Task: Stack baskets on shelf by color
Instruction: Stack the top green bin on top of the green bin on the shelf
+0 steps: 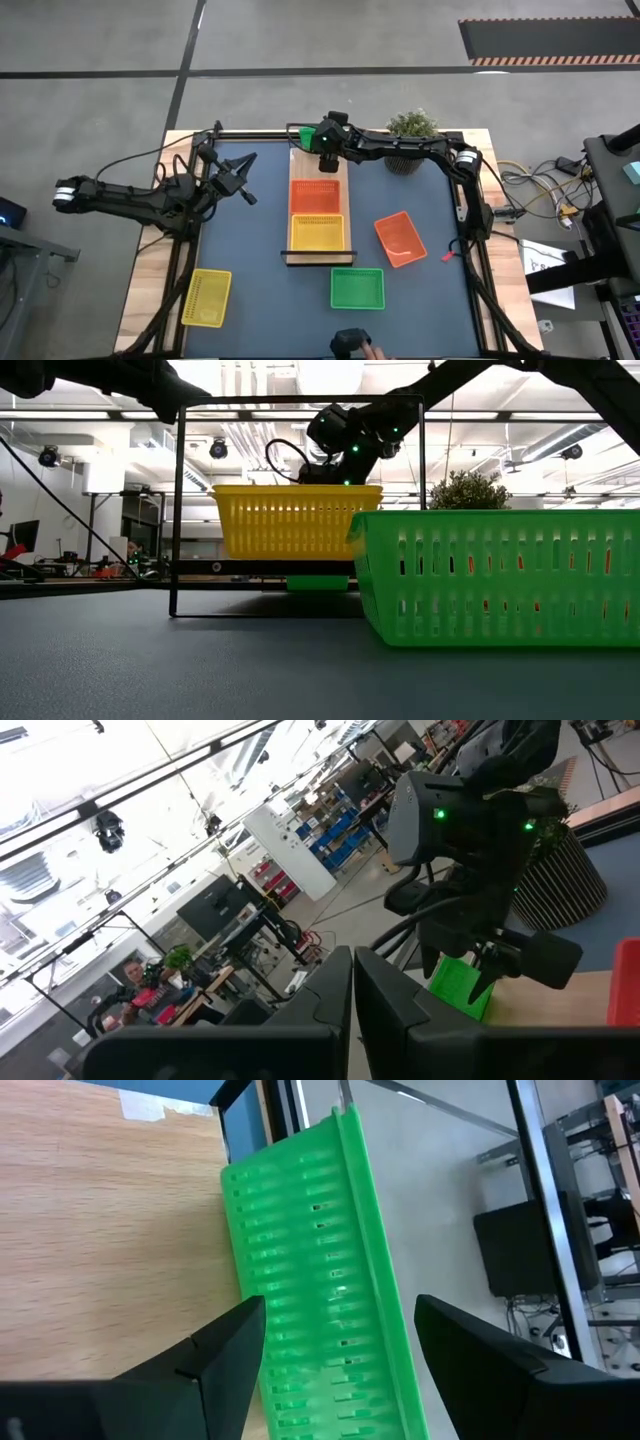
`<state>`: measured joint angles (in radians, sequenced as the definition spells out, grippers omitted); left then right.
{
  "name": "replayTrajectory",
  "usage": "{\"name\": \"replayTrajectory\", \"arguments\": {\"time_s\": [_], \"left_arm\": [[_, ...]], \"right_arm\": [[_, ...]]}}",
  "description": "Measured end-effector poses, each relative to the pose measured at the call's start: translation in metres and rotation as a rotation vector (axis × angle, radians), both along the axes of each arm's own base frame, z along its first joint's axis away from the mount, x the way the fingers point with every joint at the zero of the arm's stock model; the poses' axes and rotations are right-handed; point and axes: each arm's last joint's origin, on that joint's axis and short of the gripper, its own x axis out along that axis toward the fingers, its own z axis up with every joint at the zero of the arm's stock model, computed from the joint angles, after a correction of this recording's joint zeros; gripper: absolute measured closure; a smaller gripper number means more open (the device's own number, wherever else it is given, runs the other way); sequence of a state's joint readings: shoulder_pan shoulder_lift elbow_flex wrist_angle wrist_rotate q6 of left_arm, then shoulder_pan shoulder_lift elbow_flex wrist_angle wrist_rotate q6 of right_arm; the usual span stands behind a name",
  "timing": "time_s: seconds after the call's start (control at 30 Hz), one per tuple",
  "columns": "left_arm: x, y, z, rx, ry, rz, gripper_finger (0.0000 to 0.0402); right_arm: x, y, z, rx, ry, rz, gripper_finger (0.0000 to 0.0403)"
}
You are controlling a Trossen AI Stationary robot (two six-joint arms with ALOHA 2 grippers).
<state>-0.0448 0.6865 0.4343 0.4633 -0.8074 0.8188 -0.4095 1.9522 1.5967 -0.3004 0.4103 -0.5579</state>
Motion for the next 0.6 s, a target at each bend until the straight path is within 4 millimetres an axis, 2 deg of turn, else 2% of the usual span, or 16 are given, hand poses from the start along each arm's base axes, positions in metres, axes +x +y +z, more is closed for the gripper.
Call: {"name": "replayTrajectory", "arguments": {"time_s": [0.3, 0.6], "left_arm": [[0.0, 0.0, 0.0, 0.0, 0.001, 0.0, 0.0402], [0.0, 0.0, -0.001, 0.0, 0.004, 0.0, 0.0402]], "right_arm": [[0.001, 0.008, 0.002, 0.008, 0.007, 0.01, 0.0152], [-0.008, 0.024, 0.024, 0.065, -0.016, 0.012, 0.0162]]}}
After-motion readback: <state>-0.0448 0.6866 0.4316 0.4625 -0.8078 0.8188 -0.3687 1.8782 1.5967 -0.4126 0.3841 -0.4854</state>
